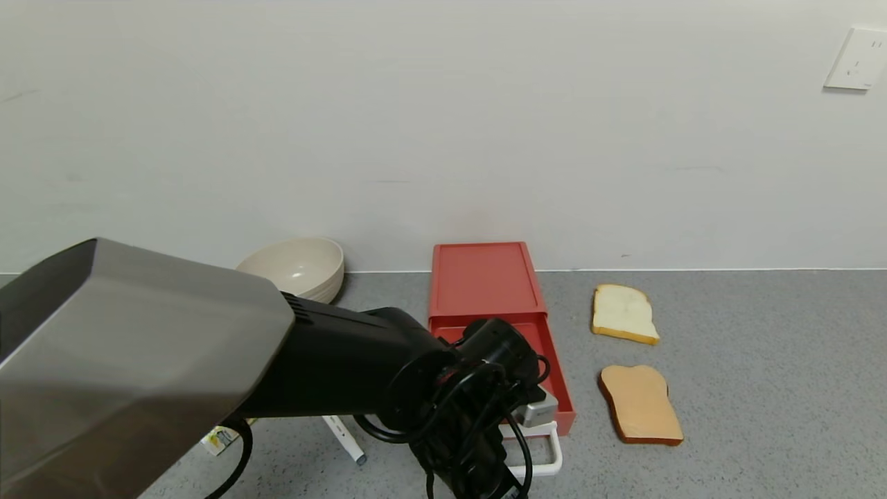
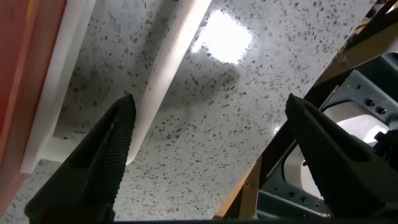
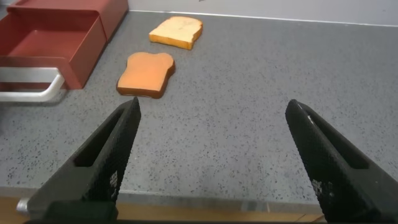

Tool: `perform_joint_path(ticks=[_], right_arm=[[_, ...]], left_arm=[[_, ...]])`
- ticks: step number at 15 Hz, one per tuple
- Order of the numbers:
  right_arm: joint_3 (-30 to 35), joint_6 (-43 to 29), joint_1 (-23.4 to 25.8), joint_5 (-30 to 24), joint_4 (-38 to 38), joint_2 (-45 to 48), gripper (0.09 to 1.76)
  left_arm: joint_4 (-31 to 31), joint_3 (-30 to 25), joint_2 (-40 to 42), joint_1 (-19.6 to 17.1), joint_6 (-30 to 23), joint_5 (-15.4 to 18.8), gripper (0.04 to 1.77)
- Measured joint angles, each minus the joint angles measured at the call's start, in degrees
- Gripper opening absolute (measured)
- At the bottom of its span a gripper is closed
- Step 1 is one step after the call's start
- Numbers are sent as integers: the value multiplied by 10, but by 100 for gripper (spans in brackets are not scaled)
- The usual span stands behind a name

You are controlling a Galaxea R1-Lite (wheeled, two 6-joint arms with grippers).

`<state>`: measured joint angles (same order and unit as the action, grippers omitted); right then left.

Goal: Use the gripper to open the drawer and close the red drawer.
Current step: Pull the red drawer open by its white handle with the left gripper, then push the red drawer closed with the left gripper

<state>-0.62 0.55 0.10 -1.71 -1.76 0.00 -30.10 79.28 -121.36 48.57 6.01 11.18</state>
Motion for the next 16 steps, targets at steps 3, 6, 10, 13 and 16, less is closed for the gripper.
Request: perform_joint_path(ticks=[3,6,10,13,16], right_arm=[[0,0,0,0,0,0,171],[0,1,0,0,0,0,171],[0,0,0,0,0,0,171],[0,0,0,0,0,0,171],[0,1,0,0,0,0,171]], left_arm=[[0,-2,6,3,0,0,173],[-1,14,23,2,-8,2,173],[-6,27,69,4,-59,1,173],[-6,25,108,0,-110,-9,173],[-2,16,156,-15,-129,-28,173]])
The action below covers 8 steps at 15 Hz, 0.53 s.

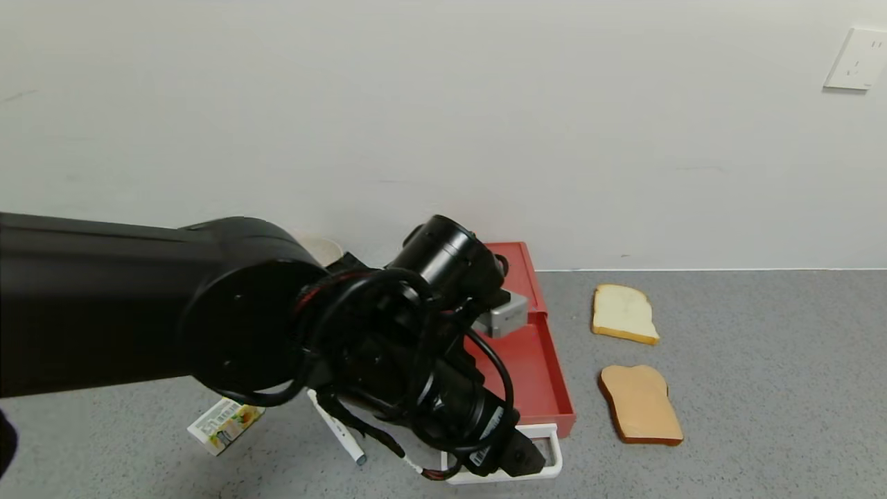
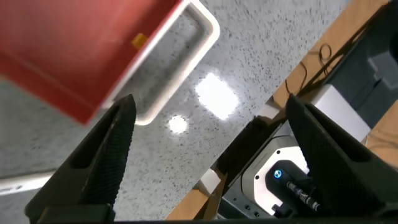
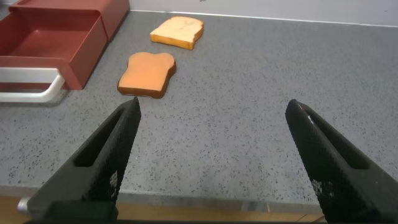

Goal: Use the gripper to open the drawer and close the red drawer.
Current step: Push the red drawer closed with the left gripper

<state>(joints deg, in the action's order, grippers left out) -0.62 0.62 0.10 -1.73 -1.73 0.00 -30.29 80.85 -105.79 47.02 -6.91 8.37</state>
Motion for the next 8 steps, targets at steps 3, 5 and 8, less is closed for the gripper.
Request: perform_joint_path(ticks=[3,5,8], right_arm=[[0,0,0,0,0,0,171],[0,0,0,0,0,0,171],[0,0,0,0,5,0,171]], left_arm=[[1,-7,47,-35,-23,-3,173],[1,-10,74,-61,-51,-3,173],[2,-29,116,-97,-65,-4,173]])
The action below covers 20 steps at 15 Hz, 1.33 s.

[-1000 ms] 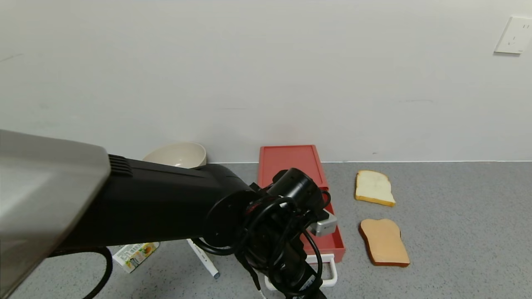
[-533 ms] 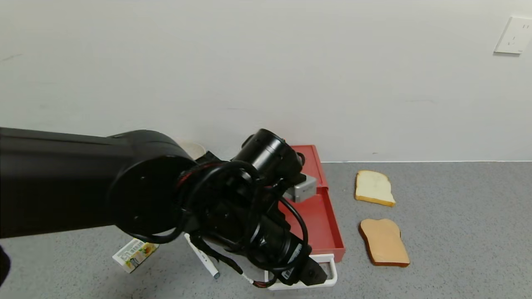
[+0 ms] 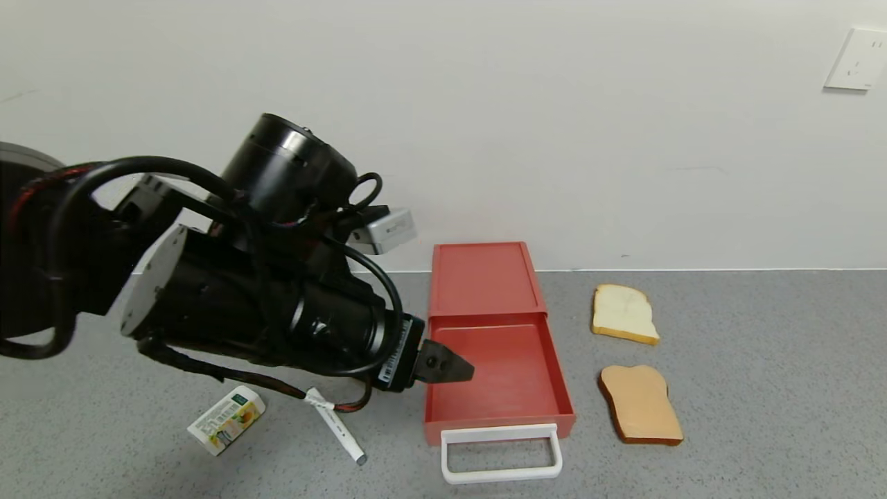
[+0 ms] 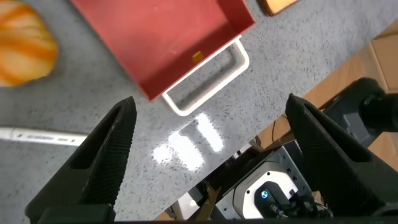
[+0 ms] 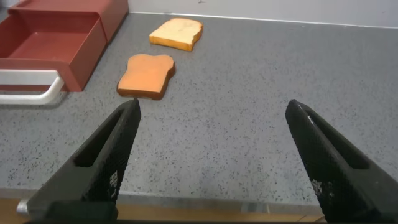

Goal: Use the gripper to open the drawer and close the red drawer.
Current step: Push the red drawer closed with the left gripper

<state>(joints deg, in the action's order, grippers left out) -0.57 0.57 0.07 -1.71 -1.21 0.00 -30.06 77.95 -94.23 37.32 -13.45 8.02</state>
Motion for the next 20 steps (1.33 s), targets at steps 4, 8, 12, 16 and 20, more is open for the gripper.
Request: perform_joint_path(ticks=[4,8,12,16,20], right_arm=[[3,-1,0,2,7,0,171],[3,-1,0,2,6,0,171],[3,-1,0,3,6,0,171],[3,-1,0,2,6,0,171],[3,-1,0,3,6,0,171]], left_arm=[[0,-34,50,-45,-1,1,173],[0,-60,77,-62,-8,0,173],[0,-64,84,-67,-14,0,173],[0,-64,85,-68,-21,0,173],[0,-65,79,-63,-23,0,173]])
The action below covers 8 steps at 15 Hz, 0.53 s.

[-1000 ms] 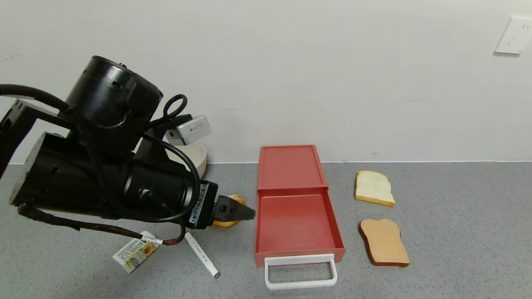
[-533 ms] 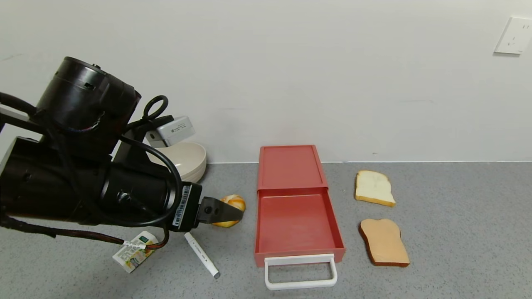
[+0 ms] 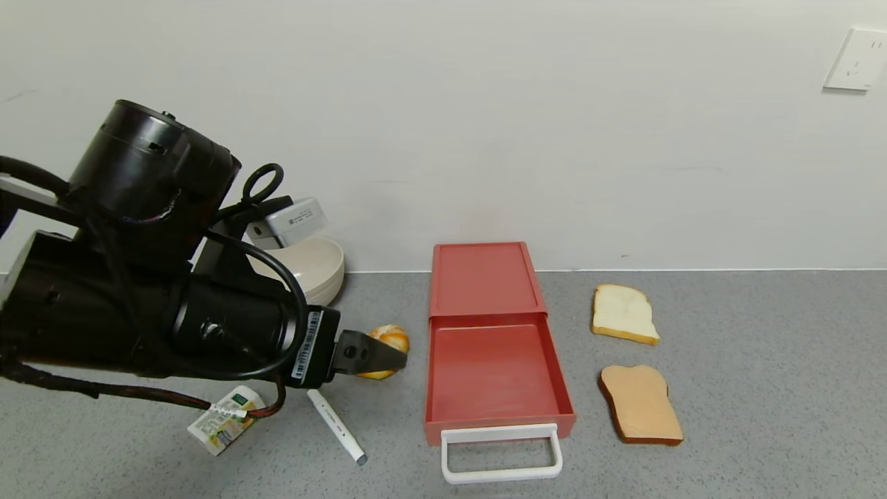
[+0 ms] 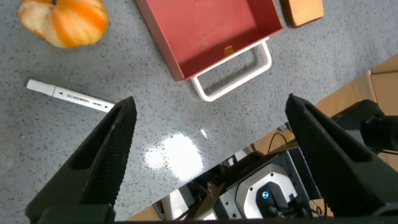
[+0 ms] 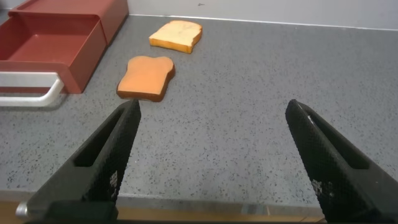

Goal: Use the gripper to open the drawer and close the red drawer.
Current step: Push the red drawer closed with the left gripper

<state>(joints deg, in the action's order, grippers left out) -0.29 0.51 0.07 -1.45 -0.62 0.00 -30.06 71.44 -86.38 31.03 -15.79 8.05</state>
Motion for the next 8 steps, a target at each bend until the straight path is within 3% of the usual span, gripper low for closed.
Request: perform_joint_path(ticks=[2,8], right_arm=[[0,0,0,0,0,0,171],[0,0,0,0,0,0,171]], left_arm=[[0,4,-14,15,-18,-9,173],[-6,60,-81,102,-131,-99,173]])
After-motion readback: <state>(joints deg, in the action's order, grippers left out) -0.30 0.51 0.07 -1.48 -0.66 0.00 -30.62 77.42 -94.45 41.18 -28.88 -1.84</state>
